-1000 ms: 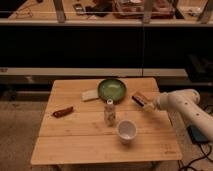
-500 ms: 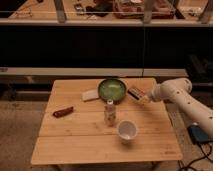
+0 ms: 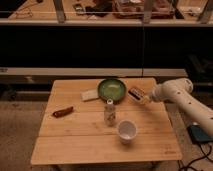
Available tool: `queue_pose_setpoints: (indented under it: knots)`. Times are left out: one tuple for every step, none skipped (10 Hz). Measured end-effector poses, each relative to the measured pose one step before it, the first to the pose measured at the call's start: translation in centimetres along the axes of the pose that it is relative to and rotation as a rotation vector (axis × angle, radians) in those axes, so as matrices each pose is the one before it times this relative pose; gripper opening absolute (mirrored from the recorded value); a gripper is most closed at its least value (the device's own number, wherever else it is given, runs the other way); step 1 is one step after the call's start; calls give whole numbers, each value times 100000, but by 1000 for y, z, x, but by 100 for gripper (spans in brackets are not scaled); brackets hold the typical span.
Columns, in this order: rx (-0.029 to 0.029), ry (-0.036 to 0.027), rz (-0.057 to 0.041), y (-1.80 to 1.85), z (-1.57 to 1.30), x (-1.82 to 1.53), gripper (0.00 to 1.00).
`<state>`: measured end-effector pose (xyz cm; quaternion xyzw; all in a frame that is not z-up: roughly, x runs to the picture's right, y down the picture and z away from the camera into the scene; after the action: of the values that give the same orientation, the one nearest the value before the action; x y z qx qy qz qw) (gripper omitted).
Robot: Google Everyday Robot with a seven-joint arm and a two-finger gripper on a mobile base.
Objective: Place the eraser on the white sponge
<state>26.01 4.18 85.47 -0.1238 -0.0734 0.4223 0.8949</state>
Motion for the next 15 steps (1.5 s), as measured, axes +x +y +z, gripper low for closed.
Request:
queue_pose_setpoints:
  knots:
    - [65, -407, -96, -46, -13, -212, 0]
    - [-326, -1761, -2602, 56, -96, -1000, 0]
    - [-636, -1921, -2738, 197, -112, -1160, 0]
    - [-1237, -2811, -4249, 457, -187, -1742, 0]
    - [-2268, -4823, -7416, 999, -480, -2926, 0]
    - [-4393, -7535, -13245, 2409, -878, -4822, 0]
    - [-2906, -4282, -8404, 1516, -317, -3072, 0]
    - [-4253, -4365, -10467, 2049, -162, -3323, 0]
    - [-5505, -4446, -11995, 2284, 120, -3763, 0]
    - [-4059, -2763, -8070, 1329, 508, -2655, 0]
    - [-4512, -2439, -8601, 1108, 836, -2901, 0]
    - [-3647, -2235, -7737, 449, 938, -2905, 0]
    - [-1026, -558, -2035, 103, 253, -717, 0]
    - [85, 172, 216, 33, -69, 172, 0]
    - [101, 80, 101, 6, -78, 66, 0]
